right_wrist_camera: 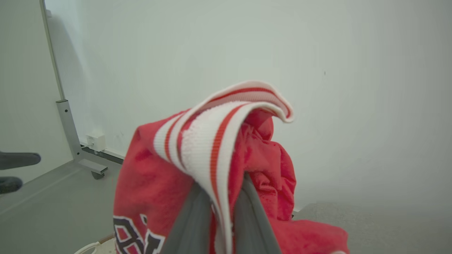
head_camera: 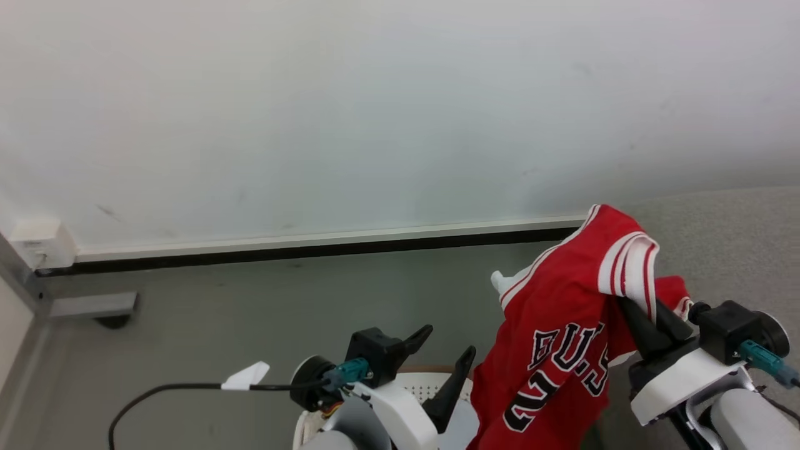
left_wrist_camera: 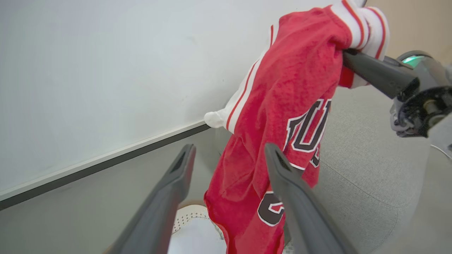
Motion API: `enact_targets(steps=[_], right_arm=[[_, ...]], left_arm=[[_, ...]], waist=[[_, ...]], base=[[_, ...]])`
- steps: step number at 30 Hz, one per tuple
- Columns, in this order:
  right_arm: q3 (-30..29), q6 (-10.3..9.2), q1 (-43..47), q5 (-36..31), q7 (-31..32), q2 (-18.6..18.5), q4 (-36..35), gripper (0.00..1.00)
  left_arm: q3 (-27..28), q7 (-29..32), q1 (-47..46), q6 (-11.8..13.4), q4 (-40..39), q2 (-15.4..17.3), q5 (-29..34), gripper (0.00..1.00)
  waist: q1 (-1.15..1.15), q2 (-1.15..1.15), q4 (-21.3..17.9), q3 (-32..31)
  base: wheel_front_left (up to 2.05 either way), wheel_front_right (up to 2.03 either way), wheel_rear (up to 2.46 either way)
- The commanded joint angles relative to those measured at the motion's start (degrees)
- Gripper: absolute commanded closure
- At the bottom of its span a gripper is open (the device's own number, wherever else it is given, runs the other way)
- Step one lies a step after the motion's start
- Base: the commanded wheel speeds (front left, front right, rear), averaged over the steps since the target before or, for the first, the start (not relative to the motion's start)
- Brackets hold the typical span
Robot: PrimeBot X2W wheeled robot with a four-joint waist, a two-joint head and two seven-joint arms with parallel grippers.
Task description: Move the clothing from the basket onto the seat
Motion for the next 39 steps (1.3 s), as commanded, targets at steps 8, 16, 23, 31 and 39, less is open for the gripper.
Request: enact_targets(steps=[8, 16, 23, 31, 39], right_arm=[[-4.22, -0.13, 0.54, 0.56, -0.04, -5.48, -2.45, 1.00], [-7.33, -0.13, 0.40, 1.90, -0.04, -9.26, -5.08, 1.00], [-10.46, -0.13, -0.08, 3.40, -0.04, -9.79, -6.89, 1.00], [-16.85, -0.13, -5.75, 5.60, 0.00, -11.47, -7.23, 1.00], [-28.83, -0.13, -17.44, 6.36, 2.97, -15.21, -5.79, 1.00]], left_arm=[[-0.92, -1.53, 0.29, -0.33, -0.55, -1.55, -0.92, 0.00], [-2.14, -2.01, -0.62, -0.94, -1.26, -3.23, -1.25, 0.00], [-2.95, -1.82, -1.78, -1.29, -1.87, -3.93, -0.96, 0.00], [-3.90, -0.44, -5.14, -1.83, -3.19, -4.46, 0.21, 0.00], [-4.09, 0.84, -13.44, -2.91, -5.47, -5.11, 3.08, 0.00]], waist=[[0.00, 0.00, -7.66, 0.06], [0.00, 0.00, -10.90, 0.72], [0.00, 0.00, -11.03, 2.05], [0.00, 0.00, -8.36, 7.30], [0.00, 0.00, -4.17, 20.18]], base=[[0.00, 0.00, 0.00], [0.00, 0.00, 0.00], [0.00, 0.00, 0.00], [0.00, 0.00, 0.00], [0.00, 0.00, 0.00]])
